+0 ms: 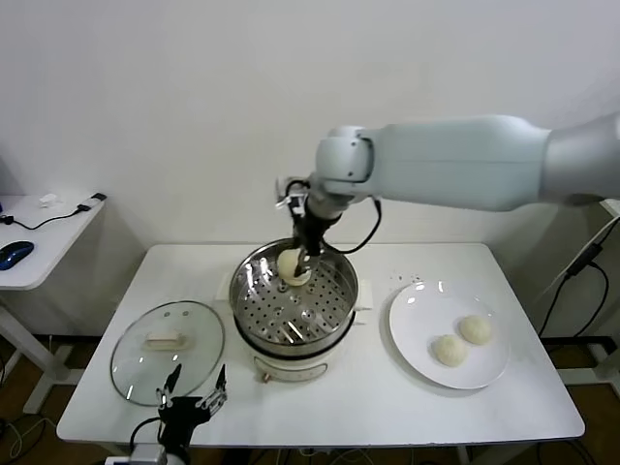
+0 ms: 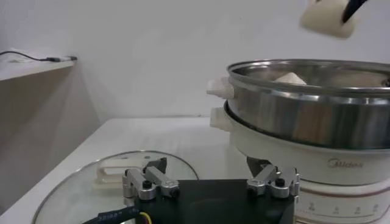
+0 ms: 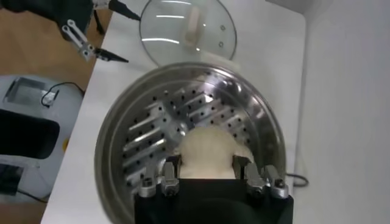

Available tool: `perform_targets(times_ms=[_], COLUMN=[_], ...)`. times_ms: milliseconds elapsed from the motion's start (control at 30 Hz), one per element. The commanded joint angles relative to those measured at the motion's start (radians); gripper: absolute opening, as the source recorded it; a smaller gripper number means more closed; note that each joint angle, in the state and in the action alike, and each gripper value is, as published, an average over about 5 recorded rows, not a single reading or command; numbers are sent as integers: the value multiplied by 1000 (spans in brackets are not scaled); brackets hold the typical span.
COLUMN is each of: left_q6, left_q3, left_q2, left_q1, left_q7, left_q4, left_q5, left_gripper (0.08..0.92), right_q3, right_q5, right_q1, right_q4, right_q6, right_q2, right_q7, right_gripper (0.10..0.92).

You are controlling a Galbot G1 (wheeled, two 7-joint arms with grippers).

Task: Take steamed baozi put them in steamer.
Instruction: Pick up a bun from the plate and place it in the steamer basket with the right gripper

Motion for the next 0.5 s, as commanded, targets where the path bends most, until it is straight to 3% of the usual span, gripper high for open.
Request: perform_targets(times_ms=[33, 500], left_q6=[-5, -5], left_q3=[1, -3], left_q2=[1, 6], left_q1=[1, -3], left_q7=[-5, -6], left_q4=[6, 13], left_q5=[-1, -3], left_gripper=[823, 823], right_q3=[44, 33], right_q5=[-37, -105], right_q1=[-195, -262], right_q4=[-150, -260], right_q6=[-36, -15], right_q2=[155, 203], right_q7=[54, 48], right_gripper=[577, 585])
